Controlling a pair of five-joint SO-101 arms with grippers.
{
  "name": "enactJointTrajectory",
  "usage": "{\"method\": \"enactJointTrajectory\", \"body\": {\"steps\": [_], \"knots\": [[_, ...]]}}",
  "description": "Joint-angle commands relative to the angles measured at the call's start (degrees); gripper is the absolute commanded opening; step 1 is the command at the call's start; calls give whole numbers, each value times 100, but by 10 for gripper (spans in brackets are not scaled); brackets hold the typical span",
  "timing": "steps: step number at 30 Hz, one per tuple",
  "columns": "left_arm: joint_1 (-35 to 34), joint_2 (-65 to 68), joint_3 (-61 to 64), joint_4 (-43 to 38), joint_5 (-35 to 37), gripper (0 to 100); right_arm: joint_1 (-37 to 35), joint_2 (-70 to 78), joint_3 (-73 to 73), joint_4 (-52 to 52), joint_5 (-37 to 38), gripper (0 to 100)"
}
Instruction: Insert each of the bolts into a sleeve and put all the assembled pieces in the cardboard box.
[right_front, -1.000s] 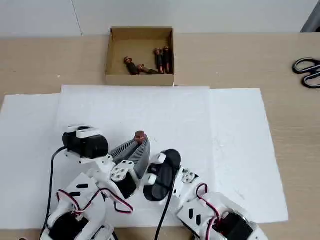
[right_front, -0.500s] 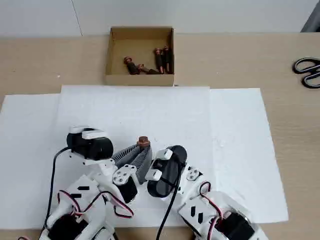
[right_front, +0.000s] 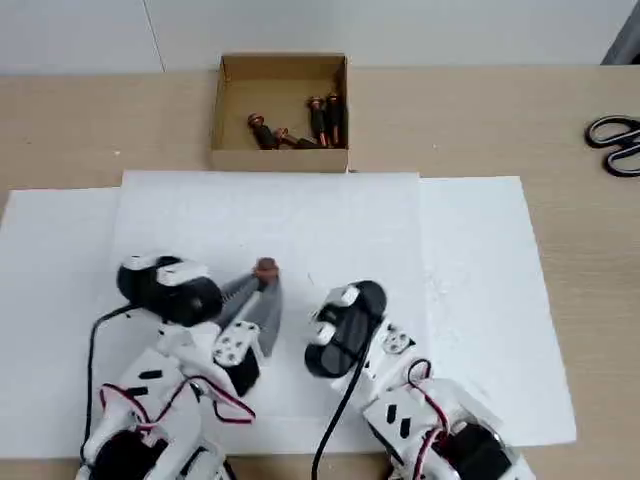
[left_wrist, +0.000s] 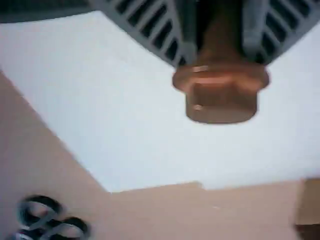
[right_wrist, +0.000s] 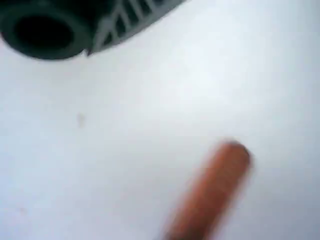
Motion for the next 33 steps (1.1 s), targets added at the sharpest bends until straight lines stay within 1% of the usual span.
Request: {"method": "enactJointTrajectory", "body": {"steps": [1,4,7,9,11,14,17,19,22,26,28,29,33], "knots": [[-422,-9,-40,79,-246,7,488,-48,-185,13,35,2],[-677,0,-13,598,-492,7,945,-48,-290,13,35,2],[-774,0,92,1152,-659,6,1552,-48,-316,22,35,2],[-985,9,92,1222,-703,6,1921,-48,-316,22,35,2],[-1108,185,136,1292,-923,6,2220,-48,-352,22,35,2],[-1327,941,-127,1266,-967,6,2554,-48,-378,22,18,2],[-1714,2084,-1121,1310,-949,6,2765,-48,-404,22,-9,2],[-1925,3033,-2018,1565,-870,6,2800,-48,-387,22,-9,2],[-2031,4527,-3424,2286,-642,6,2809,-48,-360,66,-9,2],[-2031,6259,-5218,3455,-615,6,2826,-48,-360,488,-9,2],[-2013,6989,-5965,3991,-624,6,2967,-48,-360,593,-9,2],[-2004,7314,-6229,4193,-624,6,3081,-48,-369,593,-18,2],[-2040,8114,-6519,4158,-624,6,3538,-48,-387,576,-18,2]]}}
